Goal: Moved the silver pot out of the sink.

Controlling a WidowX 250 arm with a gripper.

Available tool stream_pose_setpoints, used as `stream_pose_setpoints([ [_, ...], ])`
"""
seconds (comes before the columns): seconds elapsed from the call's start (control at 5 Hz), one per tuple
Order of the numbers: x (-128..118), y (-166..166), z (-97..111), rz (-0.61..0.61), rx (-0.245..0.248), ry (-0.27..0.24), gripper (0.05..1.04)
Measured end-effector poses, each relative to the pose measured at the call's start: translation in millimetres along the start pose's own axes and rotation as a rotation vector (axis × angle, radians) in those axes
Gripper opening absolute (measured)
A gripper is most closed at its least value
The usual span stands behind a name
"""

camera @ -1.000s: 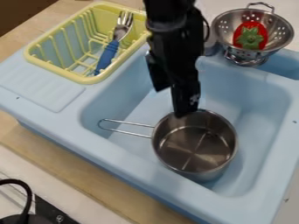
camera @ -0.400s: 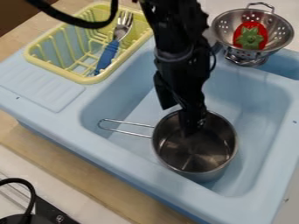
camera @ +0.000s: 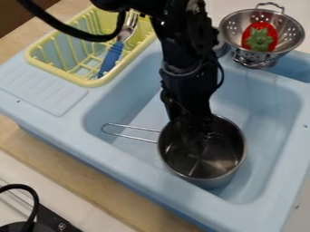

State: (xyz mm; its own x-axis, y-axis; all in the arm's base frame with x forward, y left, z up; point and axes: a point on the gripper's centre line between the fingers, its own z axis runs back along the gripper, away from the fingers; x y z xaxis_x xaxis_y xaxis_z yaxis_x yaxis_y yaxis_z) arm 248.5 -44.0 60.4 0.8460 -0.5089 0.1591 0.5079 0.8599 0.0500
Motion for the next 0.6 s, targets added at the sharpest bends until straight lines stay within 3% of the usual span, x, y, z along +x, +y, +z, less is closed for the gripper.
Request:
stream_pose_setpoints([
  [0.2,0.1,-2.7,0.0,-0.014,-0.017,-0.001,0.171],
  [0.4,-2.1,-0.1,6.1,0.005,-0.046,0.031,0.071],
  [0.6,1.8,0.8,15.8,-0.013,-0.06,0.057,0.058],
])
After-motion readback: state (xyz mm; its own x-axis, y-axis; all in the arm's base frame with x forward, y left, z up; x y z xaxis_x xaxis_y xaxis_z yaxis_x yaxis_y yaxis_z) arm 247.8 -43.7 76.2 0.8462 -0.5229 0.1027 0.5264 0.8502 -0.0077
